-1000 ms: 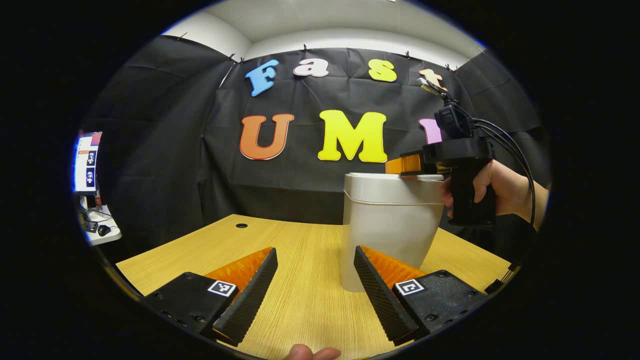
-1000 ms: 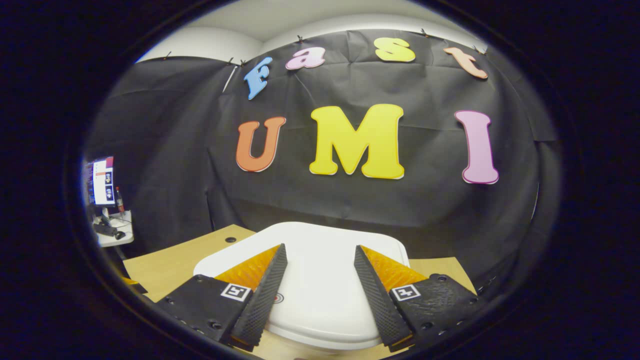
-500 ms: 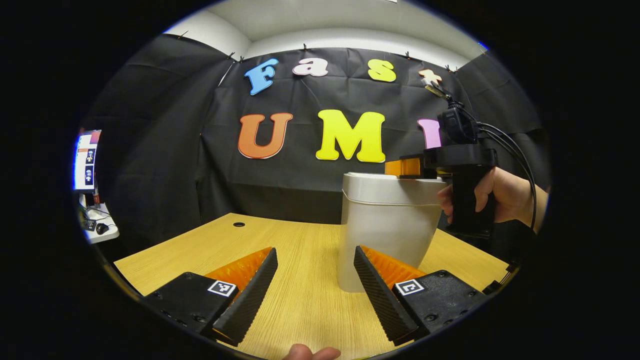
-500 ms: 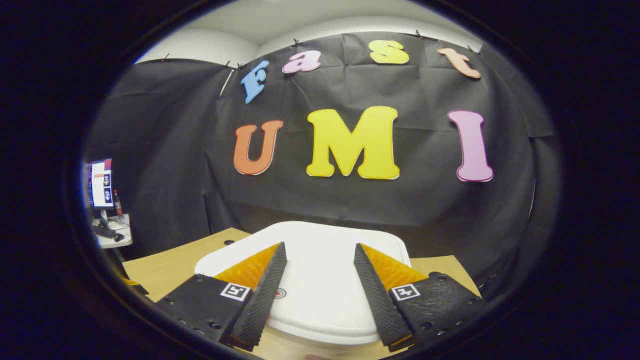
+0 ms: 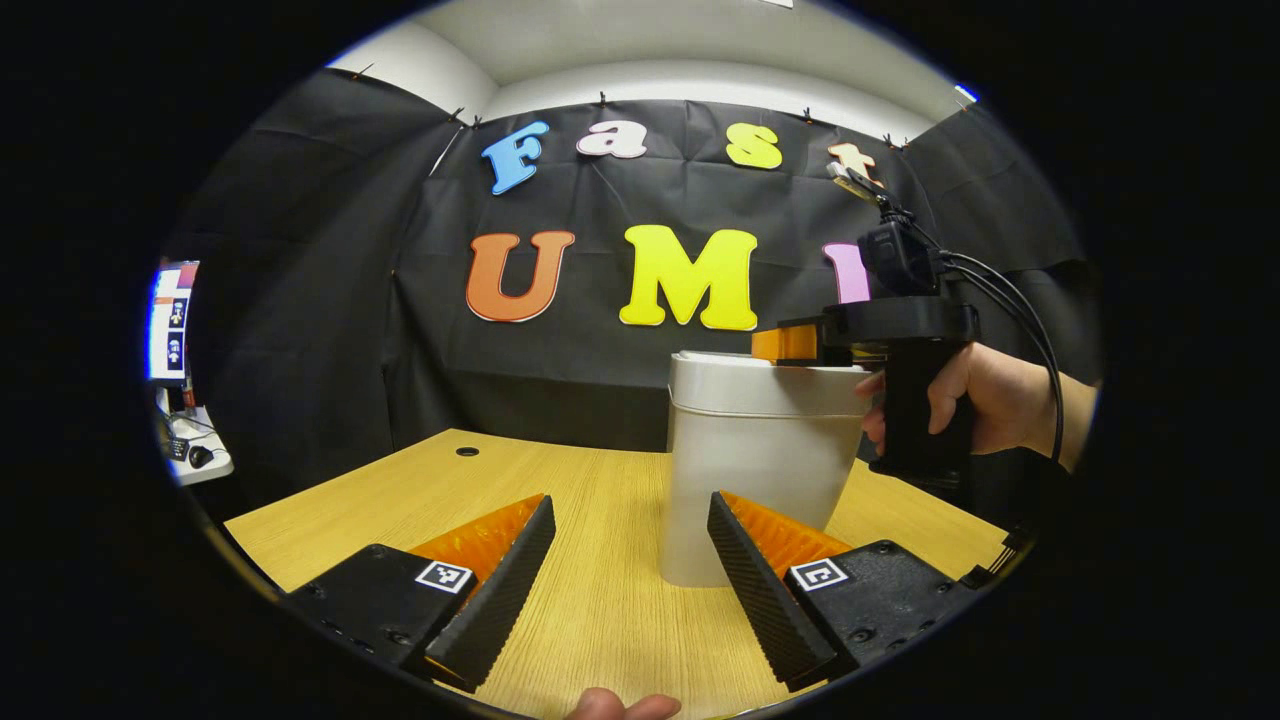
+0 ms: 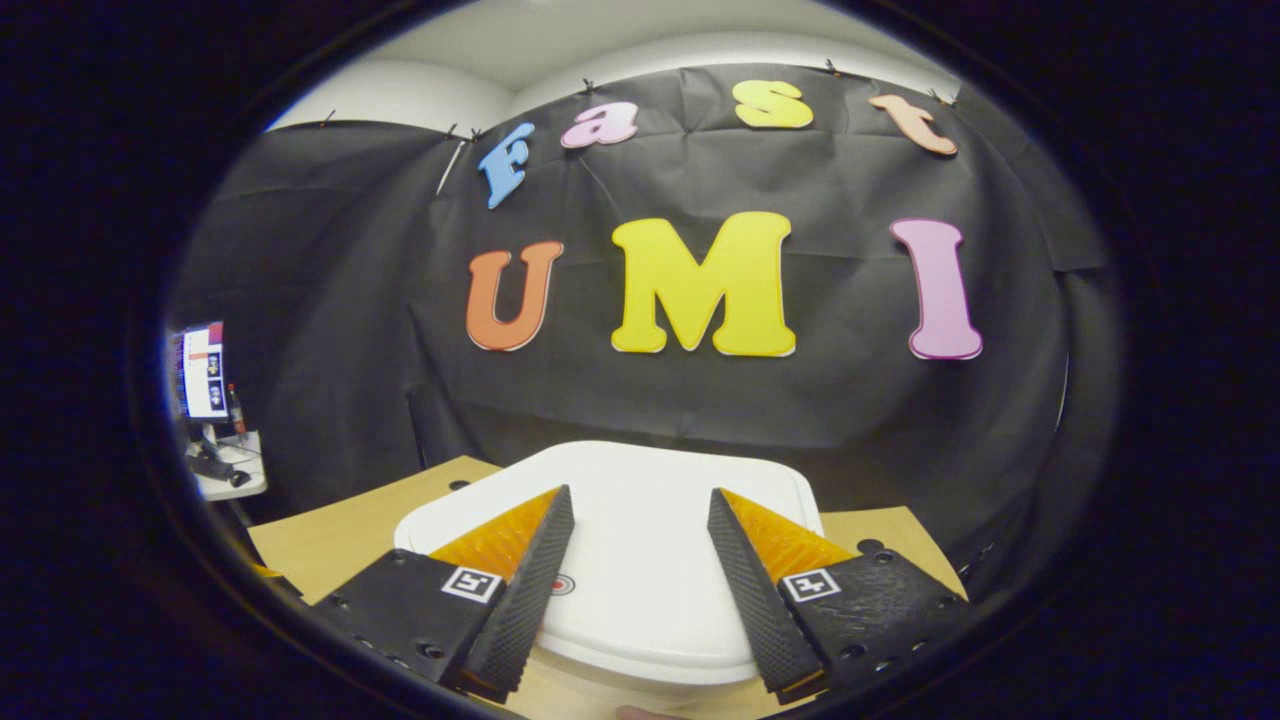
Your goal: Press the lid of the desktop garbage bin to open it, pick up the crumpled paper on the desktop and throw it into the bin, then pick up the pop can on the desktop and drop it into the bin, and finally close the garbage bin lid.
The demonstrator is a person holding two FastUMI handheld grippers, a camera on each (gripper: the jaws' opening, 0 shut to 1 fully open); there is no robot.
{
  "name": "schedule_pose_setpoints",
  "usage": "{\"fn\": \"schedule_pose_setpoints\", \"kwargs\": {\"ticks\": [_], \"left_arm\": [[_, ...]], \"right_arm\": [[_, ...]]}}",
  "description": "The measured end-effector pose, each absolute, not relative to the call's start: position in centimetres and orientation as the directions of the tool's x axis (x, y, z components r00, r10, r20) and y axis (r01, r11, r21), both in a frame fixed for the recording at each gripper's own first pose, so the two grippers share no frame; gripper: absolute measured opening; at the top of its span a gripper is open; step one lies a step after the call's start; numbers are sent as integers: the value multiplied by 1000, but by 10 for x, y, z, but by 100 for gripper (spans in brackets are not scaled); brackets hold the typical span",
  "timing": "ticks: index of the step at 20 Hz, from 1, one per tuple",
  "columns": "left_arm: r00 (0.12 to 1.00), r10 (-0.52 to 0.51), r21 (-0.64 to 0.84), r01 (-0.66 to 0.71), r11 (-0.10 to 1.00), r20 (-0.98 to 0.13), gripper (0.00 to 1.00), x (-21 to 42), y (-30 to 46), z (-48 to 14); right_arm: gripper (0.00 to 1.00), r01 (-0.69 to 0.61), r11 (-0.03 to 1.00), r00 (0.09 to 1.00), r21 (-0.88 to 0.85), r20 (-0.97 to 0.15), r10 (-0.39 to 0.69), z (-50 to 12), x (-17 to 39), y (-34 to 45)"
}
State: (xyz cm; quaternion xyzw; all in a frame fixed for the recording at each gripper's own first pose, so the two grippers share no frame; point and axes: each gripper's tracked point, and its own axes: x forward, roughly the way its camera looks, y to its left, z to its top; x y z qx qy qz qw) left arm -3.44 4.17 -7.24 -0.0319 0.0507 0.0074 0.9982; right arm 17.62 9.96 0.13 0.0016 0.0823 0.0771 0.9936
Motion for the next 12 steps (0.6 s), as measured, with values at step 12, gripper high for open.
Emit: {"fn": "schedule_pose_setpoints", "kwargs": {"ticks": [12], "left_arm": [[998, 22, -39, -24, 999, -51, 99, -27, 38, -43]], "right_arm": [[94, -199, 980, 980, 9, -7, 199, 72, 135, 70]]}}
